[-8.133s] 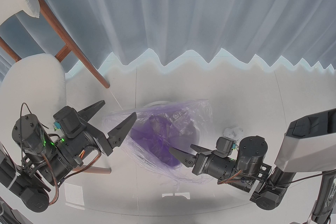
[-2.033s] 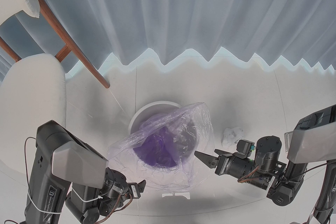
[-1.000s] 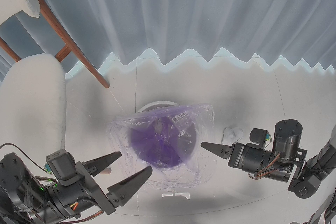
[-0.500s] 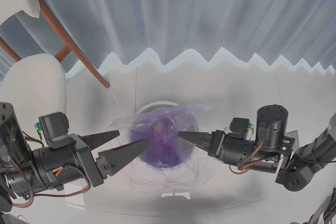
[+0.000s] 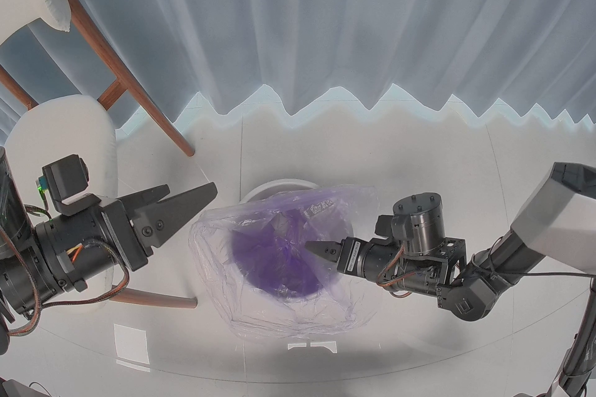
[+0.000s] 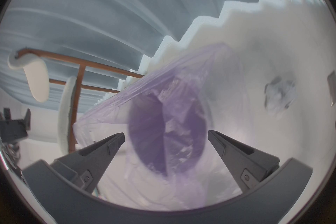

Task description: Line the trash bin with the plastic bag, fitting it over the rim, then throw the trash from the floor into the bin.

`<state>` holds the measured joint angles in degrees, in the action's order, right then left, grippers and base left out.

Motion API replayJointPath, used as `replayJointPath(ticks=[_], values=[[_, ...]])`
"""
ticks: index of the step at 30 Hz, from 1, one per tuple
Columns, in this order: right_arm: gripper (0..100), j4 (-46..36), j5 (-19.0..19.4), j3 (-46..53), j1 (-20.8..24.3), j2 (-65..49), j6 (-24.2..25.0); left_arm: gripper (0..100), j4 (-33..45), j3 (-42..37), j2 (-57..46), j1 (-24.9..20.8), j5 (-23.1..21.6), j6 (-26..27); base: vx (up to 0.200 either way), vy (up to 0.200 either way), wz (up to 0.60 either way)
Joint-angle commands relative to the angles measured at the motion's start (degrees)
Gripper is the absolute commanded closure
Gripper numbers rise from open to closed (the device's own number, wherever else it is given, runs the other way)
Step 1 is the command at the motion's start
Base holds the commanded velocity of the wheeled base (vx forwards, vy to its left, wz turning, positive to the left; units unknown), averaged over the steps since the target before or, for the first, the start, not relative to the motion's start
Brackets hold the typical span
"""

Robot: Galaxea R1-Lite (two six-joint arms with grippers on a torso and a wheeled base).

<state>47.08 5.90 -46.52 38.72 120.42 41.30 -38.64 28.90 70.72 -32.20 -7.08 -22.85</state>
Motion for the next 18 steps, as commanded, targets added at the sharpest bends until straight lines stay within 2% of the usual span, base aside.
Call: replayJointPath(ticks=[1,2,3,7,10,18], values=[[0,-3.2,-1.9,-3.1,-1.6,-3.3,-3.5,0,0.1,-0.1,-0.1,0.6,-0.1,0.4,0.000,0.000,0.00],[0,-3.2,-1.9,-3.1,-1.6,-3.3,-3.5,0,0.1,-0.1,-0.1,0.6,-0.1,0.4,0.000,0.000,0.00],[0,-6.2,-3.2,-4.4,-2.8,-3.5,-7.1,0,0.0,-0.3,-0.1,0.6,0.0,0.7,0.000,0.000,0.00],[0,-10.6,-8.8,-6.2,-3.5,-0.7,-13.0,0,0.0,-0.2,0.5,0.6,0.4,0.9,0.000,0.000,0.00],[0,-10.5,-10.2,-7.1,-3.2,1.7,-13.6,0,0.0,-0.3,0.9,0.6,0.4,0.9,0.000,0.000,0.00],[0,-10.6,-10.3,-10.3,-2.8,4.7,-14.1,0,0.1,-0.4,1.1,0.7,0.5,0.9,0.000,0.000,0.00]])
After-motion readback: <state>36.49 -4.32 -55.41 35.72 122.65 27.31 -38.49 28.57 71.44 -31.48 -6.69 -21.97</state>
